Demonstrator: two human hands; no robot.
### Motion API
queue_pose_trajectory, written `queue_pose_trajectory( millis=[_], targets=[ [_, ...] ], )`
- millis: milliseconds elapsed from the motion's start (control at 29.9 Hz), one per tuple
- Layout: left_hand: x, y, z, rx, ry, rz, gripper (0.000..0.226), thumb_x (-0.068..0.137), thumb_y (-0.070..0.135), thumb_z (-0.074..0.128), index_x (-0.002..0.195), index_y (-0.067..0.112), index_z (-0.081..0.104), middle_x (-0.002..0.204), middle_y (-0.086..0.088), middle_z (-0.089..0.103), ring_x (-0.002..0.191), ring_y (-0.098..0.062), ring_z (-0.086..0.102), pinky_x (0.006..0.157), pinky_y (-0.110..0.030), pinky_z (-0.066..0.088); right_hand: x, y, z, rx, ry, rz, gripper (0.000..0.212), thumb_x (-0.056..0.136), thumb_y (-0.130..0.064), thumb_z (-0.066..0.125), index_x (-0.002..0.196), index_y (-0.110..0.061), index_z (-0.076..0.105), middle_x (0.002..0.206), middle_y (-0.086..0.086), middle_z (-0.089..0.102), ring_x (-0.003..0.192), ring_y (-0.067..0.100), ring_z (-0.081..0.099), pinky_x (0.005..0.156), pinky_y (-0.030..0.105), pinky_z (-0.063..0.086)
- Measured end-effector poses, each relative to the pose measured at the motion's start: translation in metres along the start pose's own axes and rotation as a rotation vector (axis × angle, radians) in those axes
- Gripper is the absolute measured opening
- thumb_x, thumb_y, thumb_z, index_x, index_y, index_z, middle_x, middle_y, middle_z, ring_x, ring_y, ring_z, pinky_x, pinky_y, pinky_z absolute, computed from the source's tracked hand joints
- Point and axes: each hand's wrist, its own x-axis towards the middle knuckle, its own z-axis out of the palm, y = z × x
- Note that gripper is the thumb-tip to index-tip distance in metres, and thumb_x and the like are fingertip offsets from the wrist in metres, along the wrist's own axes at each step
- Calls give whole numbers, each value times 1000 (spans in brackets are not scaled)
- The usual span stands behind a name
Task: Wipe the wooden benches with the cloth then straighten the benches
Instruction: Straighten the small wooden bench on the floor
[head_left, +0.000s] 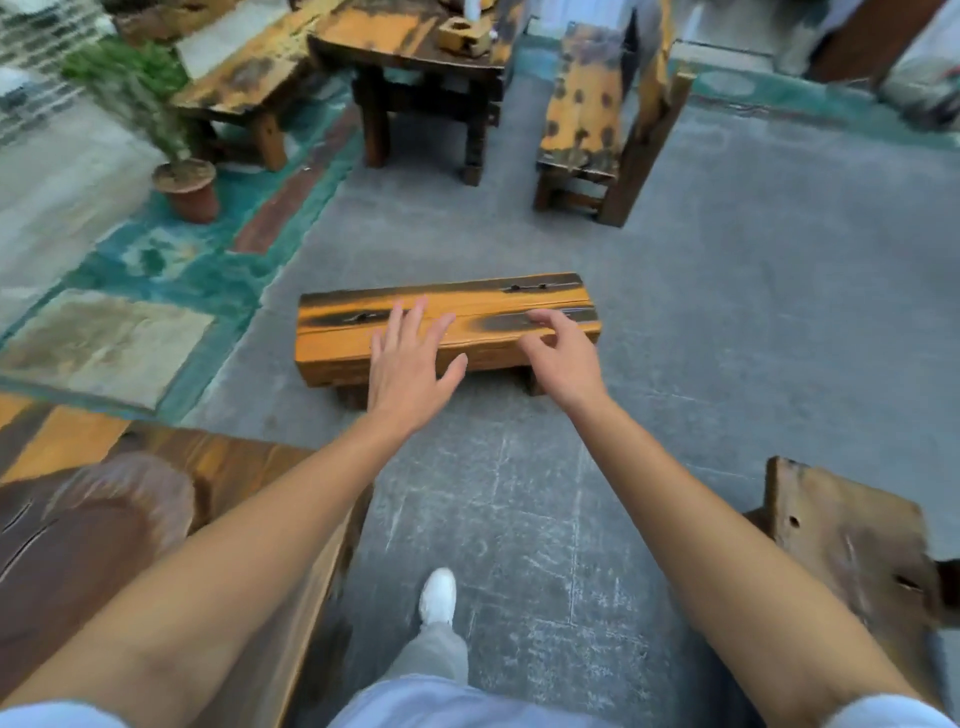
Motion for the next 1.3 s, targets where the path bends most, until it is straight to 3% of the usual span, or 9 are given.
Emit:
queue_pose_trajectory(
  millis=[167,301,401,568,702,902,1136,1236,1303],
  targets=[
    [108,31,32,-66,-12,81,65,94,59,47,153,36,33,169,-1,20,157,-29,13,123,-55,18,61,36,-58,-285,230,-221,51,91,-28,67,141,-22,60,156,12,46,147,31,39,120,43,34],
    [182,67,71,-129,-95,180,64,94,63,43,152,40,32,166,6,28,148,-27,32,119,-50,29,111,78,-108,-341,322,-95,54,93,-35,68,145,-26,57,162,10,40,151,31,33,119,51,33],
    [236,94,109,-105,-154,230,61,94,65,45,150,43,36,165,8,30,151,-27,29,121,-50,27,156,115,-143,-380,339,12,50,95,-38,68,143,-30,61,166,8,35,156,31,26,123,56,25],
    [322,139,169,-73,-173,238,60,93,65,50,149,45,37,168,3,23,153,-28,23,121,-52,22,239,175,-194,-364,335,33,48,96,-40,68,142,-33,61,168,7,32,157,29,23,124,55,24],
    [401,187,229,-55,-211,118,63,93,63,53,150,42,36,169,0,18,154,-28,20,122,-53,21,345,221,-239,-328,194,39,53,96,-44,65,148,-34,55,169,7,29,157,30,22,125,55,25],
    [509,219,276,-55,-171,-49,64,95,60,53,151,37,34,169,-1,17,155,-29,19,123,-54,21,500,212,-272,-342,-48,-98,59,96,-51,59,153,-40,45,170,3,28,157,28,20,125,53,27],
    [621,210,352,-64,-154,-311,71,93,48,60,154,24,32,168,-6,18,154,-30,22,121,-53,23,678,212,-251,-391,-299,-256,66,94,-42,63,156,-38,41,170,8,26,158,29,20,125,48,27],
    [690,199,372,-109,-171,-444,69,93,43,60,155,28,33,170,0,14,155,-31,20,121,-57,25,765,203,-242,-405,-453,-293,67,94,-41,63,157,-37,40,171,8,25,157,30,20,125,47,27],
    [695,200,370,-117,-181,-446,67,95,43,59,155,33,32,171,4,11,155,-31,18,120,-59,25,772,202,-234,-420,-451,-327,66,95,-41,63,157,-37,39,171,9,25,157,30,21,126,46,26]
  ],
)
